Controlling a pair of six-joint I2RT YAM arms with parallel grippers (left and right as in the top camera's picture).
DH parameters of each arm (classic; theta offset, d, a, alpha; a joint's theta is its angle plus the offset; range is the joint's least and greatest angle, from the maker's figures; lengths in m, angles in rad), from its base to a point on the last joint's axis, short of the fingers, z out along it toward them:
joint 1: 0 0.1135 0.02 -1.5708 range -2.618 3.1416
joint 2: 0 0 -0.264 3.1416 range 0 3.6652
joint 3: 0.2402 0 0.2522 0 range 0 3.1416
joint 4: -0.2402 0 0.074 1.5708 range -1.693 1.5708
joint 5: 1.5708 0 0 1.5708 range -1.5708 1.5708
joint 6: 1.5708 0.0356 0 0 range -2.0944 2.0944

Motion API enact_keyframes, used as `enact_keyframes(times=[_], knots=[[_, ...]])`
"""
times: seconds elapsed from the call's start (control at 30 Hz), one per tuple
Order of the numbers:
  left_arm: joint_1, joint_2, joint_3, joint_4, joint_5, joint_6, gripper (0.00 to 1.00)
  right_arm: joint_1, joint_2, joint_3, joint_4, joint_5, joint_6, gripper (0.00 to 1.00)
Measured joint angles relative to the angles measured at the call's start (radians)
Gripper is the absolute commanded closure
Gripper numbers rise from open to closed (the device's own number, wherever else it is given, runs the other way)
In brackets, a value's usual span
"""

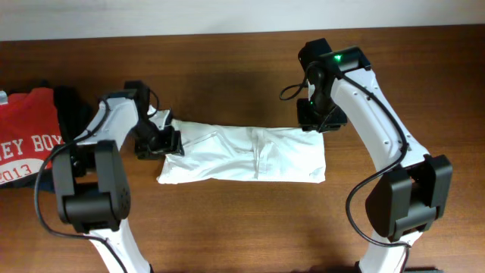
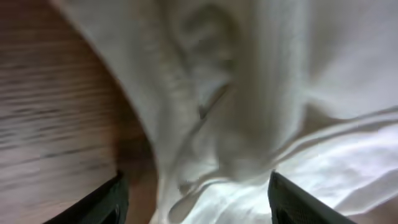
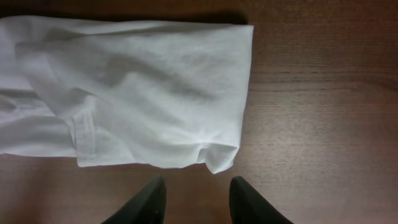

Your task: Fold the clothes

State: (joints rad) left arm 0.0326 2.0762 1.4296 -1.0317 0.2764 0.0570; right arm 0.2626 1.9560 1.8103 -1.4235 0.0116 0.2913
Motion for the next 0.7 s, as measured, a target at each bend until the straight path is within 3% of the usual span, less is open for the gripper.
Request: enact_keyframes(times=[0.03, 0.1, 0.13, 0.17, 0.23, 0.37, 0.53, 0.7], knots=[[0.001, -0.011, -0.022, 0.023, 0.024, 0.005, 0.43, 0.0, 0.0, 0.0, -0.001, 0.0, 0.0, 0.63], [0.002, -0.026, -0.061, 0.058, 0.088, 0.011, 0.66, 0.0, 0.0, 0.0, 0.0, 0.004, 0.0, 0.63], [0.002, -0.027, -0.071, 0.062, 0.111, 0.009, 0.85, -0.001, 0.0, 0.0, -0.001, 0.006, 0.0, 0.63], [0.002, -0.028, -0.091, 0.076, 0.139, 0.015, 0.95, -0.004, 0.0, 0.0, -0.001, 0.007, -0.001, 0.63], [0.002, -0.027, -0.102, 0.1, 0.147, 0.016, 1.0, -0.021, 0.0, 0.0, -0.002, 0.016, -0.002, 0.63], [0.009, -0.024, -0.083, 0.095, 0.105, -0.014, 0.99, -0.11, 0.0, 0.0, -0.005, 0.026, -0.022, 0.63], [0.131, -0.023, 0.133, -0.023, -0.084, -0.051, 1.0, -0.241, 0.0, 0.0, -0.018, 0.034, -0.063, 0.63], [0.167, -0.023, 0.338, -0.195, -0.283, -0.072, 0.99, -0.328, 0.0, 0.0, -0.019, 0.037, -0.067, 0.63]])
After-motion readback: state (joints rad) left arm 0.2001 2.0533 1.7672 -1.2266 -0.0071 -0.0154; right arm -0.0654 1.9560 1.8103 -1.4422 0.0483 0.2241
